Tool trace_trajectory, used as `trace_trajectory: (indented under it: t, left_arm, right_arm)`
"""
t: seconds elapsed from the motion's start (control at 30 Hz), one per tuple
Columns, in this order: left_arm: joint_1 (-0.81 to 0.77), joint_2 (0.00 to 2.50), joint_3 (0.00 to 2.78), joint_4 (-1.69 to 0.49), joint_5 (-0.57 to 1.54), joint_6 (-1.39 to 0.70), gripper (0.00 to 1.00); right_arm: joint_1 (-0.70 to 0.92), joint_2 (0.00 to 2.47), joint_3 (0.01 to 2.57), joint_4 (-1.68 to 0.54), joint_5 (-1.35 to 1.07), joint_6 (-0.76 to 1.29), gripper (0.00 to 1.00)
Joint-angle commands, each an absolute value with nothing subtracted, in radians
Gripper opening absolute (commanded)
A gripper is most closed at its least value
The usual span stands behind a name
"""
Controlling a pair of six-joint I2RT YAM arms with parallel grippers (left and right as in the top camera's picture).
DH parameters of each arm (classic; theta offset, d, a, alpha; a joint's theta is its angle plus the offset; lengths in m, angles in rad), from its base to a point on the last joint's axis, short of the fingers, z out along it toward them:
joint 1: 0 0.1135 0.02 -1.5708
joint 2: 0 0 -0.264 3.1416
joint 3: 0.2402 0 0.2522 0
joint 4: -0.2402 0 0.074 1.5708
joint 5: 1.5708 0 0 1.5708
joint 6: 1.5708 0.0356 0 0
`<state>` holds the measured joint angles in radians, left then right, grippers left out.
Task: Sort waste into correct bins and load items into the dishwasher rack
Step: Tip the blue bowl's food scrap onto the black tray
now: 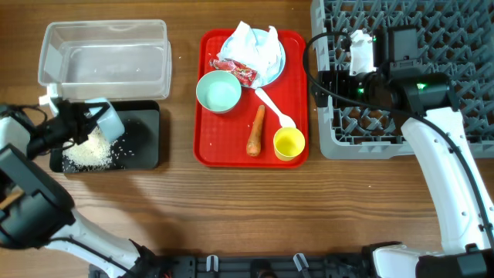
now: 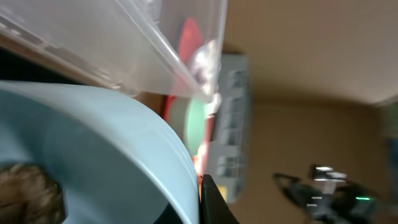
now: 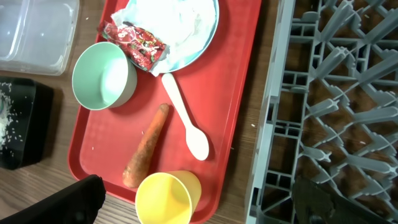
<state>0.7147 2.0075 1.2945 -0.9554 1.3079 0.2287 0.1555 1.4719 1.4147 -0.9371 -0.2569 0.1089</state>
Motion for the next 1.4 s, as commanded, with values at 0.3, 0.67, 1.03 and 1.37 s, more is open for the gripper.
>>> trace_trajectory:
  t: [0.3,0.67,1.03,1.37]
  left_arm:
    - [0.726,2.055,1.287,-1.018,1.577,0.223,0.04]
    - [0.726,2.055,1.287,-1.094,1.577,0.036,0.04]
    - [0.726,2.055,1.287,-1.116,1.576,0.056,0.04]
    - [0.636,1.897,1.346,-1.119,1.531,0.126,0.04]
  right_arm:
    - [0.153,1.483,1.431,-0.936,-0.247,0.134,1.00]
    - [0.153,1.483,1.431,-0.936,-0.246,0.135,1.00]
    - [0.153,1.483,1.431,-0.936,-0.247,0.135,1.00]
    - [0.153,1.483,1.431,-0.936,-0.246,0.134,1.00]
